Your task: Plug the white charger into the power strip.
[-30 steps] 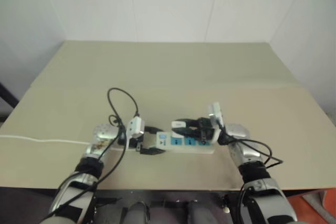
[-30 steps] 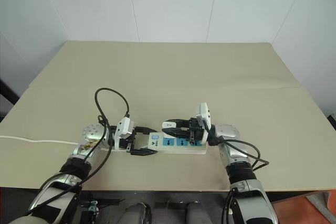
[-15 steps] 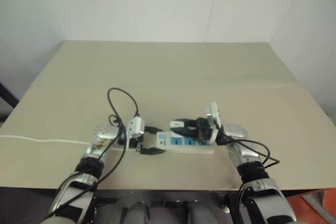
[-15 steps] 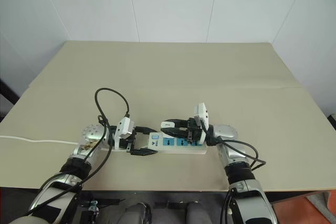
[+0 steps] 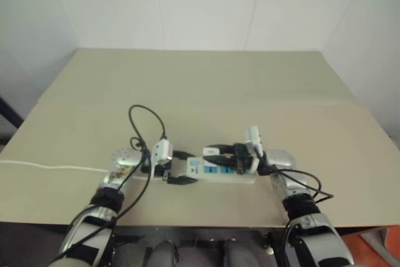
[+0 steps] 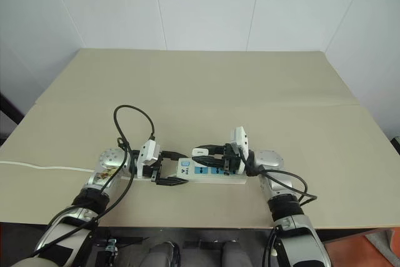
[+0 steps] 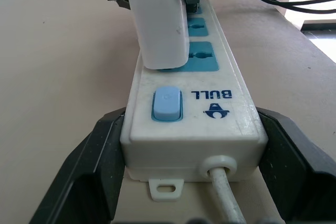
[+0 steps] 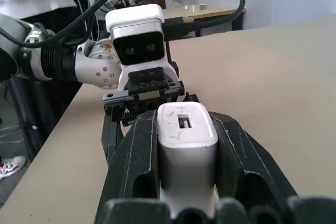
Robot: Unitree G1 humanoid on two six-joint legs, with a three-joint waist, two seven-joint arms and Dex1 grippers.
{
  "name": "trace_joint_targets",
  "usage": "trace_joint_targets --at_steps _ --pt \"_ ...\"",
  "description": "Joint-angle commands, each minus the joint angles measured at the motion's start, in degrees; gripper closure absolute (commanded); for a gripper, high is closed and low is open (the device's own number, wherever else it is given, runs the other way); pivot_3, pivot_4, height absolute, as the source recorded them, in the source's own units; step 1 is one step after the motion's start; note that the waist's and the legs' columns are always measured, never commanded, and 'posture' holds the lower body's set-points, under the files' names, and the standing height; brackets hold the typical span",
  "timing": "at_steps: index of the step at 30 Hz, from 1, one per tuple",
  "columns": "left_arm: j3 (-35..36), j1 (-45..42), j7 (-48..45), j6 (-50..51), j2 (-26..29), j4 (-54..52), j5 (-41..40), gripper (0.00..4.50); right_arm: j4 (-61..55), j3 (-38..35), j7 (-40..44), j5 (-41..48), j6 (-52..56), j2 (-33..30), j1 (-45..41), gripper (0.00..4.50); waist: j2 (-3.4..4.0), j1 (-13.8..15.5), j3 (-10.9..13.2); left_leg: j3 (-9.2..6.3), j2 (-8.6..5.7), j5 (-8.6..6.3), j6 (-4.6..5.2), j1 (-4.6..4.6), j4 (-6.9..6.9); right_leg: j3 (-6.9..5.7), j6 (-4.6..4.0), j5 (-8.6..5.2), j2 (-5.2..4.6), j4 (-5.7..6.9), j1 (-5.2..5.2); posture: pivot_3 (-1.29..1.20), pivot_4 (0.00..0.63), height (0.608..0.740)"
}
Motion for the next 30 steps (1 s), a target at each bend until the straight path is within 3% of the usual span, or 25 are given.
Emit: trace_joint_targets --at_steps 1,9,24,30 --pt "-1.0 0.5 0.1 -0.3 0.1 0.4 1.9 1.25 1.7 1.7 1.9 -2.5 -2.2 -1.4 1.9 3.39 0.0 0.0 0.0 0.0 0.0 0.0 0.0 0.0 0.0 0.0 0.0 0.0 0.0 0.0 0.0 0.0 0.15 0.74" --pt "-1.0 1.0 -0.8 0.7 0.3 -0.8 1.1 1.25 3.8 5.2 1.9 -3.3 5.6 -3.3 0.3 3.39 0.01 0.0 0.0 -0.01 0.0 0.0 0.0 0.23 -0.01 -0.02 0.01 -0.02 0.0 -0.06 0.28 0.0 0.15 0.74" --pt "-0.8 0.8 -0.8 0.9 0.5 -0.9 1.3 1.25 7.1 6.6 -3.5 -6.7 3.4 -3.6 3.0 3.39 -0.06 -0.2 -0.6 -0.02 0.03 -0.02 0.0 0.64 -0.16 -0.03 0.1 -0.1 0.0 -0.24 0.7 0.0 0.15 0.74" --pt "-0.7 0.9 -0.9 1.0 0.6 -1.0 1.6 1.25 6.7 7.1 -3.7 -6.8 -2.0 -3.4 3.9 3.39 -0.09 -0.2 -1.0 0.0 0.03 -0.01 -0.01 0.79 -0.33 -0.02 0.08 -0.14 0.0 -0.28 0.76 0.0 0.15 0.74"
